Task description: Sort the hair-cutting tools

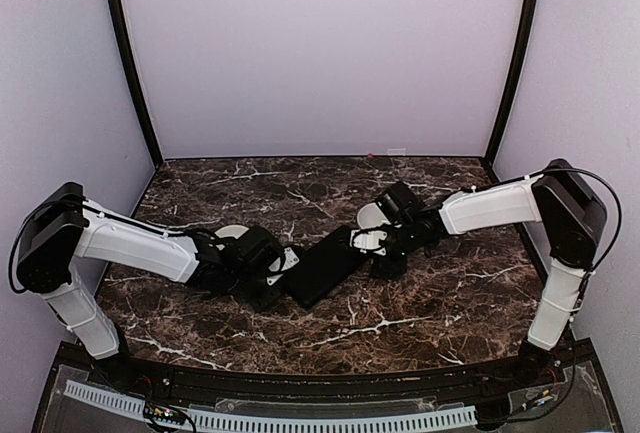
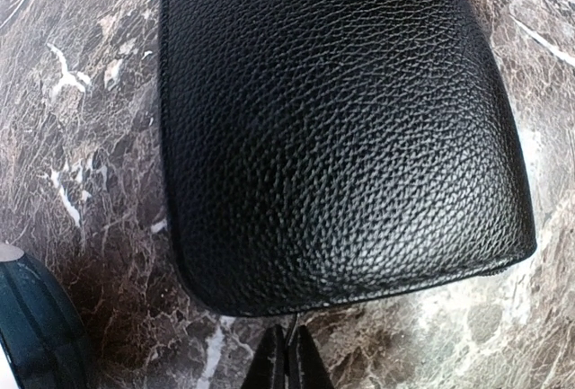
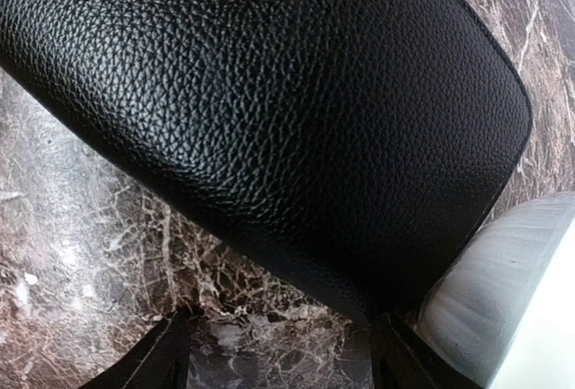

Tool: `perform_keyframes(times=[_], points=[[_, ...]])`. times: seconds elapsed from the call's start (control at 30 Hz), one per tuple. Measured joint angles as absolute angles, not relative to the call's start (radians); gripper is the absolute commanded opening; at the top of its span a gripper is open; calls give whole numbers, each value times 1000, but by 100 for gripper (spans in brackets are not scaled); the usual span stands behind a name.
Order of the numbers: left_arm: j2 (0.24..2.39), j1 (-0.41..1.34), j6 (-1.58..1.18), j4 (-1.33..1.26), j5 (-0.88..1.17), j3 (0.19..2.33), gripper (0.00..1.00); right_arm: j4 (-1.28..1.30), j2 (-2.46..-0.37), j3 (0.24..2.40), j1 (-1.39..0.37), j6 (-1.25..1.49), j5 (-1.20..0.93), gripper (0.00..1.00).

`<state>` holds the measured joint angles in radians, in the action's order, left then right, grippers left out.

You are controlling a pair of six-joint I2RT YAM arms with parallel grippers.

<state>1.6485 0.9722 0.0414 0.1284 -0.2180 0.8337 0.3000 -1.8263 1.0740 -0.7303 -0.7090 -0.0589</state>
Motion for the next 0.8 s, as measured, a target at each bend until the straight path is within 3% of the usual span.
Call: perform_keyframes(times=[0.33, 0.8], points=[[1649, 966, 41, 128, -228, 831, 0, 286, -1827, 1074, -639, -693, -62, 70], [1661, 961, 46, 127, -244, 836, 0, 338, -1845, 1087, -683, -759, -229, 66]])
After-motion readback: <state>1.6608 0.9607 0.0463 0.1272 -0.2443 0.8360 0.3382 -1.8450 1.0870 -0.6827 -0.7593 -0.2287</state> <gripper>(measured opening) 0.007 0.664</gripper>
